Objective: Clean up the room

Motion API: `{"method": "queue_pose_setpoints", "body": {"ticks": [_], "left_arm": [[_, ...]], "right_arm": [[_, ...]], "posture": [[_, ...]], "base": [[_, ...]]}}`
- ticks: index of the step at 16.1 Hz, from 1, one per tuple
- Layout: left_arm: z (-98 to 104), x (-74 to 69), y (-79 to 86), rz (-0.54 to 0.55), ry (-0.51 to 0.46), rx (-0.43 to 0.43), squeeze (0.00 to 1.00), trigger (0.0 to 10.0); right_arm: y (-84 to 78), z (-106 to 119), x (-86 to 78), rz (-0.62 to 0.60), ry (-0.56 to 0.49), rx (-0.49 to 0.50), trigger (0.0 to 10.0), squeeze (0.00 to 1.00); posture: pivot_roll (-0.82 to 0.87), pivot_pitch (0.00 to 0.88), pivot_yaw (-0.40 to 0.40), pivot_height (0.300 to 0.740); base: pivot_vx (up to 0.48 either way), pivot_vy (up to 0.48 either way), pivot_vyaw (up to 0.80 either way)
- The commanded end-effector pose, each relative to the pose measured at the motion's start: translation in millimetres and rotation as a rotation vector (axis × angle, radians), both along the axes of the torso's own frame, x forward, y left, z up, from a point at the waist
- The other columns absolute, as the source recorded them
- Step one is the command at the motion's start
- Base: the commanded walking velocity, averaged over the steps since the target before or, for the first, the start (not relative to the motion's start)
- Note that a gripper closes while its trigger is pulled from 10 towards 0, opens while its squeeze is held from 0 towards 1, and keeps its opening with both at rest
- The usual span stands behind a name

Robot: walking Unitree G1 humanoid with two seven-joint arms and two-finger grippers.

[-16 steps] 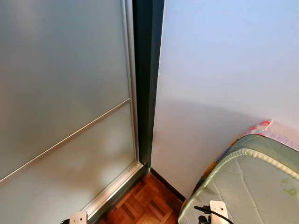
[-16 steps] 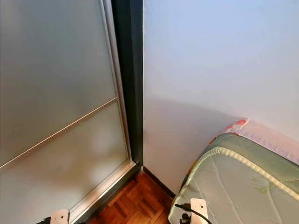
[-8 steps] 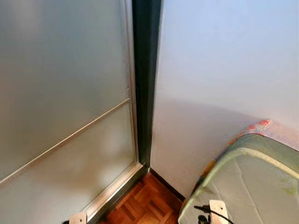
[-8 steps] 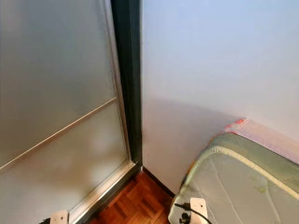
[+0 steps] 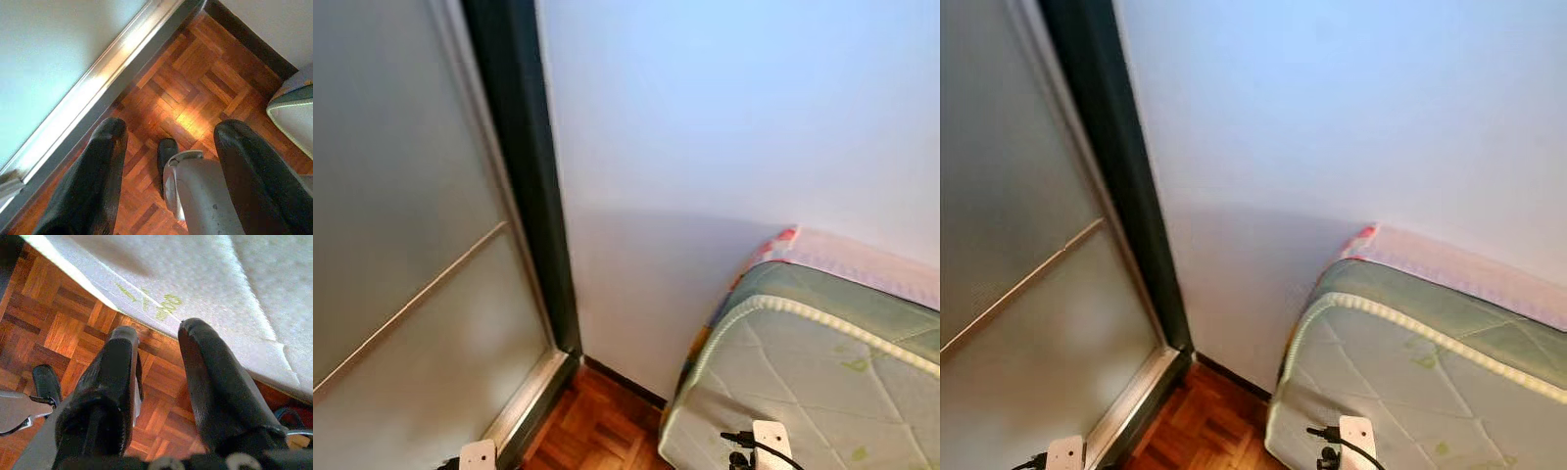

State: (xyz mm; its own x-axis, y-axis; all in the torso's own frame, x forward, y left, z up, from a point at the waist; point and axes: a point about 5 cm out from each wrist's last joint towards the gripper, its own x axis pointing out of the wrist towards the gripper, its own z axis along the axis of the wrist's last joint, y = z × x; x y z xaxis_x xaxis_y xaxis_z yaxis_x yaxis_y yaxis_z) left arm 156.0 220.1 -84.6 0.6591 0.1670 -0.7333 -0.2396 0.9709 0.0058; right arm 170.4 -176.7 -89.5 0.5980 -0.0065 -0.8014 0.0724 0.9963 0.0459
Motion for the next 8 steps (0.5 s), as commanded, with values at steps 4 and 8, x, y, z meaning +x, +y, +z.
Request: {"method": "queue_pose_setpoints", "body": {"ticks": [4, 8], "left_arm": [[32.3, 81.2, -40.6, -0.217, -0.084, -0.047, 0.0, 10.0], [32.6, 81.3, -40.7, -0.222, -0.086, -0.05, 0.0, 10.0]], "right_arm": [[-17.0, 16.1, 32.1, -0.08, -0.033, 0.046, 10.0, 0.0], [-17.2, 16.0, 32.0, -0.086, -0.029, 0.045, 10.0, 0.0]], "posture": [[0.05, 0.0, -0.054, 0.74], [0.05, 0.0, -0.051, 0.74]], "base": [[0.0, 0.0, -0.78], [0.0, 0.0, -0.78]]}}
